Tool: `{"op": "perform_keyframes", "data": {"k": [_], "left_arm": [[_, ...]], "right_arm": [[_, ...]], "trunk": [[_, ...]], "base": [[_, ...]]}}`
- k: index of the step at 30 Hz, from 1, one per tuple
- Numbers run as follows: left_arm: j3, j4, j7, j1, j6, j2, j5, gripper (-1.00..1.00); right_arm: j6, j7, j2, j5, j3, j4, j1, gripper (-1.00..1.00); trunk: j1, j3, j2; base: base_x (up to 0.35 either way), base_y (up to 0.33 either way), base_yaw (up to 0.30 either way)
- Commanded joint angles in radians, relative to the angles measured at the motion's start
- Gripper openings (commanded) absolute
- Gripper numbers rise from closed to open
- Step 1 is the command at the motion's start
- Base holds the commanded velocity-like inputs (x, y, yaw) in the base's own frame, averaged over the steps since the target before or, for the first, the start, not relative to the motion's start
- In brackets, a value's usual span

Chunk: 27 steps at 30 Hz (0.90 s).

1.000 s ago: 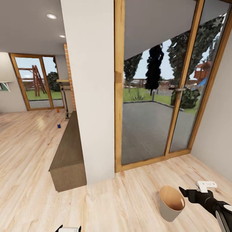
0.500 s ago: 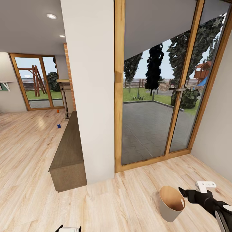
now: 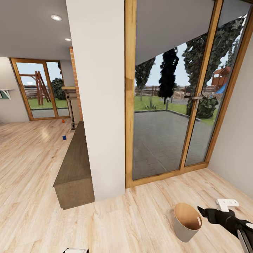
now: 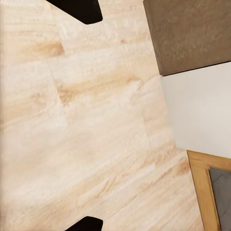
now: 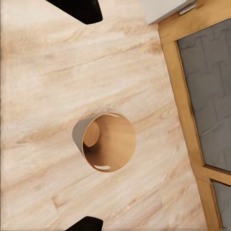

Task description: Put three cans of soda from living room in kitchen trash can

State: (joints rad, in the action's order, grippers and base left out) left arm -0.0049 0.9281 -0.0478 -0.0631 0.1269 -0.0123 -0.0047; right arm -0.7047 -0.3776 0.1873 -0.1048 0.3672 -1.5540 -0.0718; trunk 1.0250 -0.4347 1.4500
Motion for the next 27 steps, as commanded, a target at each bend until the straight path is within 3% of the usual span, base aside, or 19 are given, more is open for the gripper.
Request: {"op": "perform_keyframes", "data": {"k": [1, 17, 26, 27], "left_arm": [[0.0, 0.0, 0.0, 0.0, -0.001, 0.0, 0.0, 1.0], [-0.001, -0.001, 0.0, 0.002, -0.009, 0.0, -0.003, 1.0], [0.0, -0.001, 0.002, 0.002, -0.009, 0.0, -0.002, 1.0], [0.0, 0.0, 0.003, 0.002, -0.009, 0.0, -0.002, 1.0]], "right_arm": [[-0.007, 0.0, 0.006, 0.0, 0.0, 0.0, 0.0, 1.0], [-0.138, -0.01, 0.055, 0.001, -0.012, 0.022, -0.036, 1.0], [-0.225, -0.013, 0.102, -0.004, -0.038, 0.145, -0.143, 1.0], [-0.259, -0.013, 0.12, -0.008, -0.064, 0.21, -0.193, 1.0]], "trunk": [[0.0, 0.0, 0.0], [0.0, 0.0, 0.0], [0.0, 0.0, 0.0], [0.0, 0.0, 0.0]], "base": [[0.0, 0.0, 0.0], [0.114, 0.0, 0.0], [0.029, 0.0, 0.0], [0.004, 0.0, 0.0]]}}
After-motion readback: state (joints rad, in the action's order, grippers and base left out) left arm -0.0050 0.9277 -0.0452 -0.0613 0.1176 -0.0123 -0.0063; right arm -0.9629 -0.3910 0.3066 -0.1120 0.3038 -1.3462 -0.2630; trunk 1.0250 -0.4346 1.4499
